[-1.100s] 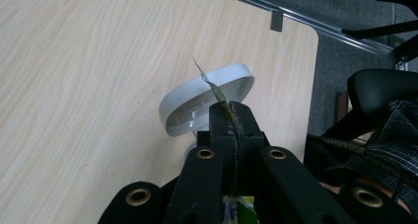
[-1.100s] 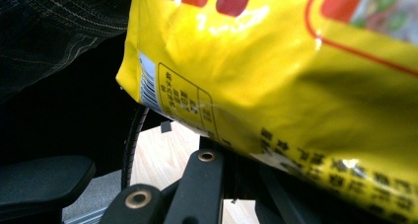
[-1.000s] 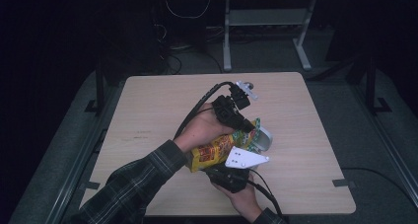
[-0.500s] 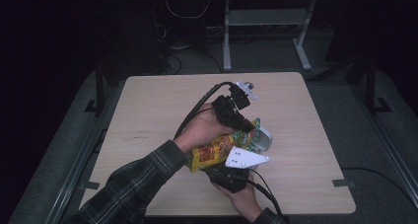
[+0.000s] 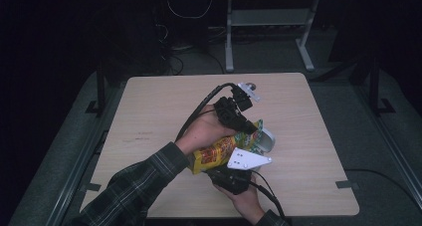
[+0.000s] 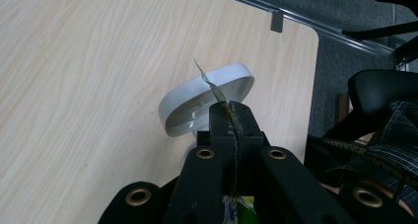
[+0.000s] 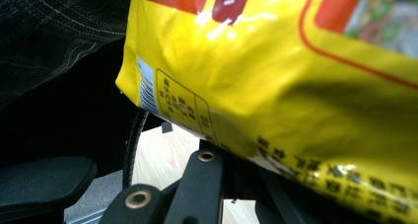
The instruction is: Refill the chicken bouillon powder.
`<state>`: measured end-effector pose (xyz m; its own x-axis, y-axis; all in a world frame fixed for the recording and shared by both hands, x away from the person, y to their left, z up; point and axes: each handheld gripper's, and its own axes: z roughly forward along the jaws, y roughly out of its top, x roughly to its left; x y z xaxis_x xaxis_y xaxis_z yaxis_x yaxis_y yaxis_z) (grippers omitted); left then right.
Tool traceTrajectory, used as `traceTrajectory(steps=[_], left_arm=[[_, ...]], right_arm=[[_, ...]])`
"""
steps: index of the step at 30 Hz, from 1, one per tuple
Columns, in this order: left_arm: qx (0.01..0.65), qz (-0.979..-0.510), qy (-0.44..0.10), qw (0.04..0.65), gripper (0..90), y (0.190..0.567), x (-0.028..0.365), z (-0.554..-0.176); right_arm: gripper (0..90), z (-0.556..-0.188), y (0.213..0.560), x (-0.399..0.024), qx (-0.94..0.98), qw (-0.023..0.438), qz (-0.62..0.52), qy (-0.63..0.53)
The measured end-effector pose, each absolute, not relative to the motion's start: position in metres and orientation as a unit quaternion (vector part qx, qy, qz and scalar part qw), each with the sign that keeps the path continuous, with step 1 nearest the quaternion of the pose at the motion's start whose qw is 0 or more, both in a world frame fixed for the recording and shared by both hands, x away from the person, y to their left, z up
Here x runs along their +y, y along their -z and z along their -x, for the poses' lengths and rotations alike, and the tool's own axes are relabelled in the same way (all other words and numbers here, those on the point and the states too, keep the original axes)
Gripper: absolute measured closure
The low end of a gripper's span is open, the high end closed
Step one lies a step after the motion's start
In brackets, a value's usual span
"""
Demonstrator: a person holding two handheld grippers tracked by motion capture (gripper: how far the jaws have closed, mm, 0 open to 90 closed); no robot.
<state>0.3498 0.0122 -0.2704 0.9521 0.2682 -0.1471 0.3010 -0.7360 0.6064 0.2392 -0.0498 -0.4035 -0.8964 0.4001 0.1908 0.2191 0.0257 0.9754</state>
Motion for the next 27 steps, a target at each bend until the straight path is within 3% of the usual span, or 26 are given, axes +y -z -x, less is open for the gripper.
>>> traceTrajectory(steps=[27], left_arm=[[0.150, -0.932, 0.023, 0.329, 90.0, 0.2706, 0.0126, -0.3493]], right_arm=[[90.0, -0.2391, 0.4026, -0.0488, 0.712, 0.064, -0.219, -0.664]])
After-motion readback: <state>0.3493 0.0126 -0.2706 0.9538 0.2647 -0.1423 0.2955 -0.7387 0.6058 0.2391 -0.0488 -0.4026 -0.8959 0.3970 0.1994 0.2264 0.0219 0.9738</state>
